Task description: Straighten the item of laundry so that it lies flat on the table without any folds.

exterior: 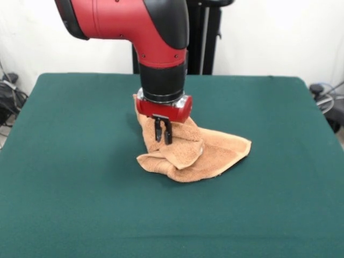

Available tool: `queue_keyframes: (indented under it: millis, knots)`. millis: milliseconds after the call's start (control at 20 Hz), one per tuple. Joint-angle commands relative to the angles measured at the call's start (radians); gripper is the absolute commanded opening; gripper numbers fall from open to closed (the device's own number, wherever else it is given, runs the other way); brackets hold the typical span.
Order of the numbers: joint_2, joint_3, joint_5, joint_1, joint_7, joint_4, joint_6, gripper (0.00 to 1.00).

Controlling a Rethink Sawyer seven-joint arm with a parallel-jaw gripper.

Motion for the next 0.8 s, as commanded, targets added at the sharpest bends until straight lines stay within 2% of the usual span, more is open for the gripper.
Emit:
queue_keyframes:
  millis: [50, 450, 800]
  knots:
    - [-0.033, 0.028, -0.022, 0.059, -0.048, -0.039, 0.165, 0.0]
    - [-0.066, 0.04, -0.008, 0.064, -0.063, -0.054, 0.273, 0.0]
    - [-0.104, 0.059, -0.007, 0.053, -0.072, -0.025, 0.31, 0.0]
